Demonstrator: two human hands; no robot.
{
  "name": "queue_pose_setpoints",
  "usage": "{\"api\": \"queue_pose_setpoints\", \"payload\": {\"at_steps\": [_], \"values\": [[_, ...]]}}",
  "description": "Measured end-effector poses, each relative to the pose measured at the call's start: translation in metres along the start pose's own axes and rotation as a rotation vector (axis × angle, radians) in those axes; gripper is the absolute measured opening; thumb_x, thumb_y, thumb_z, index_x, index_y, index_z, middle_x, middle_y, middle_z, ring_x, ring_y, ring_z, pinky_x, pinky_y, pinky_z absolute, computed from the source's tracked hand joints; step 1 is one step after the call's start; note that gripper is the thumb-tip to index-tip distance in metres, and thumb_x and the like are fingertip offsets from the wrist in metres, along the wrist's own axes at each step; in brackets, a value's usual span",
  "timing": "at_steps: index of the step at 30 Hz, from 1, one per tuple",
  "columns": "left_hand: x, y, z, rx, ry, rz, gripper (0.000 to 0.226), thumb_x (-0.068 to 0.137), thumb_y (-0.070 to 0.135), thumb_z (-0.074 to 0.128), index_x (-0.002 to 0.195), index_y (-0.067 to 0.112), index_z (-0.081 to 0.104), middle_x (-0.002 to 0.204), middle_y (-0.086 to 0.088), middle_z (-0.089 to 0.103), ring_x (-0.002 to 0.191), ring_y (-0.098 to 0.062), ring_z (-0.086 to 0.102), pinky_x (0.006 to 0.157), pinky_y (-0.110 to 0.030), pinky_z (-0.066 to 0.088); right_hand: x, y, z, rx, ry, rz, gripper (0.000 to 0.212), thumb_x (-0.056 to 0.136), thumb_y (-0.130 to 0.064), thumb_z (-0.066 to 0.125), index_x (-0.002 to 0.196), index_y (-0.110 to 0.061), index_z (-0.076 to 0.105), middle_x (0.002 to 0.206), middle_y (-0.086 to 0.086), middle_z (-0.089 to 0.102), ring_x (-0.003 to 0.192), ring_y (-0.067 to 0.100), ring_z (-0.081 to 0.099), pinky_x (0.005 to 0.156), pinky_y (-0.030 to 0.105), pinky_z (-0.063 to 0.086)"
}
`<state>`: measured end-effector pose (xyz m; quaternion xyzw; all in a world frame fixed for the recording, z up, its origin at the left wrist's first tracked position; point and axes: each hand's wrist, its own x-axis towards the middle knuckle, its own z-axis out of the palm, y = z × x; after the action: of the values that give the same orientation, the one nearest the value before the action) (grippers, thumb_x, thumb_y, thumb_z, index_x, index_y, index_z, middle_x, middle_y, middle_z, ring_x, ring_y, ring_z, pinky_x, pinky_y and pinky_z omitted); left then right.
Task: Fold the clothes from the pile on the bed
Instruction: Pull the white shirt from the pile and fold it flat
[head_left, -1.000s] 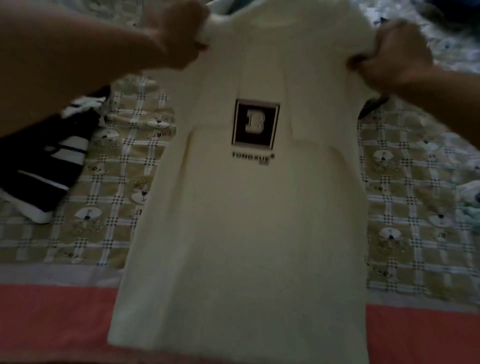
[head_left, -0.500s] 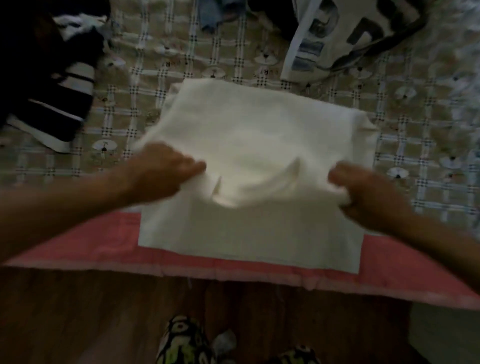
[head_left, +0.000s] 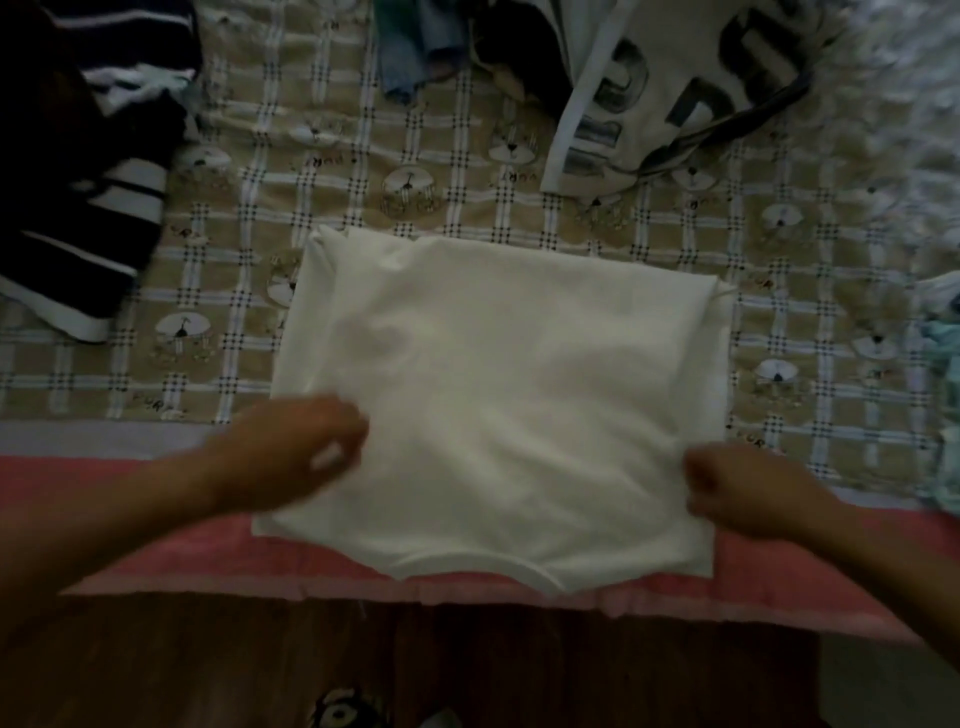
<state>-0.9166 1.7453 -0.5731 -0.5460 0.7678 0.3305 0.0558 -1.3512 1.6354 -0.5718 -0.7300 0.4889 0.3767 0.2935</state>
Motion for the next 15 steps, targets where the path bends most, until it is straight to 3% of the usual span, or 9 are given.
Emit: {"api": "queue_pose_setpoints", "payload": {"at_steps": [1,3,5,7,9,11,15], "values": [[0.016,-0.005,-0.015,-0.083,0.206,-0.108,0.008,0.090,0.026,0.061,0.084,0.029,0.057,0.082,0.012,0.055,0.075,-0.011,0.056,0.065,-0.028,0.044,0.008,0.000,-0.015,0.221,0.157,0.016,0.018,0.080,-0.040,0.063,0.076,-0.025,0.055,0.081,-0.002,0.060,0.077,0.021,0.060,0.065,0.034,0.049],[0.055,-0.027,-0.036,-0.267,0.437,-0.459,0.008,0.093,0.025,0.061,0.090,0.018,0.061,0.085,0.002,0.059,0.077,-0.021,0.058,0.066,-0.031,0.043,0.032,-0.001,-0.046,0.646,0.418,0.120,0.022,0.083,-0.037,0.070,0.084,-0.019,0.057,0.080,0.001,0.061,0.073,0.020,0.059,0.063,0.033,0.047],[0.091,-0.044,-0.048,-0.521,0.526,-0.816,0.030,0.093,0.040,0.057,0.094,0.011,0.062,0.095,-0.006,0.065,0.084,-0.028,0.060,0.072,-0.034,0.046,0.061,-0.004,-0.071,1.057,0.477,0.265,0.035,0.082,-0.039,0.073,0.101,-0.017,0.055,0.097,0.007,0.064,0.084,0.023,0.062,0.074,0.040,0.054],[0.117,-0.053,-0.054,-0.786,0.586,-0.994,0.042,0.089,0.051,0.056,0.089,0.010,0.062,0.099,-0.013,0.068,0.087,-0.030,0.065,0.081,-0.037,0.053,0.088,-0.004,-0.089,1.353,0.483,0.355,0.049,0.079,-0.040,0.076,0.112,-0.016,0.049,0.113,0.010,0.061,0.094,0.025,0.063,0.081,0.045,0.057],[0.135,-0.057,-0.056,-0.922,0.642,-1.053,0.049,0.085,0.051,0.063,0.107,0.008,0.060,0.109,-0.013,0.064,0.091,-0.028,0.063,0.078,-0.037,0.053,0.108,-0.005,-0.099,1.533,0.504,0.386,0.056,0.076,-0.035,0.079,0.116,-0.017,0.045,0.118,0.008,0.058,0.096,0.026,0.063,0.080,0.048,0.058],[0.147,-0.056,-0.059,-1.039,0.627,-1.034,0.057,0.081,0.042,0.072,0.125,0.011,0.053,0.117,-0.009,0.060,0.093,-0.025,0.062,0.071,-0.034,0.054,0.115,-0.005,-0.103,1.566,0.525,0.364,0.050,0.077,-0.024,0.080,0.114,-0.020,0.046,0.115,0.006,0.058,0.096,0.025,0.061,0.081,0.047,0.056],[0.150,-0.062,-0.064,-0.994,0.638,-0.890,0.030,0.085,0.021,0.071,0.111,0.021,0.056,0.106,-0.002,0.054,0.079,-0.013,0.050,0.058,-0.026,0.041,0.116,0.008,-0.108,1.522,0.465,0.263,0.028,0.087,-0.004,0.065,0.113,-0.013,0.060,0.111,0.011,0.061,0.090,0.023,0.060,0.073,0.039,0.052]]}}
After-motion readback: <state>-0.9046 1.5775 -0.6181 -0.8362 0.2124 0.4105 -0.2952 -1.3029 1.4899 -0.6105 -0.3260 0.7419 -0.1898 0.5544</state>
